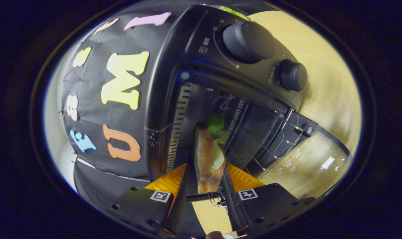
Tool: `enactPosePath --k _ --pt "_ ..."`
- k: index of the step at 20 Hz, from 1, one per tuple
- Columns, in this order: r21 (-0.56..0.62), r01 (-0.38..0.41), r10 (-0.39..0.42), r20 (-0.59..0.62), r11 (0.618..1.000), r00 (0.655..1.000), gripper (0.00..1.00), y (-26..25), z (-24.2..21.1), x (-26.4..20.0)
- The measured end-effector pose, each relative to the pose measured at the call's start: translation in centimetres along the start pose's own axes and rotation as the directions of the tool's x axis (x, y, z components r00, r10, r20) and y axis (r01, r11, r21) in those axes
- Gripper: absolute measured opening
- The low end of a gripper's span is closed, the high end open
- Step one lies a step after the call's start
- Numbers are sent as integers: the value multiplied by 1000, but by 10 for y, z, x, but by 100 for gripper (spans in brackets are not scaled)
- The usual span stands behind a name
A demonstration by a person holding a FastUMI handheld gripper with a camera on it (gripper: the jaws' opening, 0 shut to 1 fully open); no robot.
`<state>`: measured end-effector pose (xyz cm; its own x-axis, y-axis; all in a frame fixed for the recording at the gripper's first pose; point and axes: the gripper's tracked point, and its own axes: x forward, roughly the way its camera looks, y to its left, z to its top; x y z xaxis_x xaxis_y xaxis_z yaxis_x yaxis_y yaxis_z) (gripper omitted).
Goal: Open the toaster oven, put the food inside, and close the toaster oven door.
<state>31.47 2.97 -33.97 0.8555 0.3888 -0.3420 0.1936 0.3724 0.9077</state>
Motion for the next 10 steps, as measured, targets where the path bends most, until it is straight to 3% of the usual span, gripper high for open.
enactPosePath --k 5,10 --pt "-145 129 -142 -81 981 987 86 -11 -29 -10" --pt "-346 193 -237 -90 918 967 93 -6 -40 -41"
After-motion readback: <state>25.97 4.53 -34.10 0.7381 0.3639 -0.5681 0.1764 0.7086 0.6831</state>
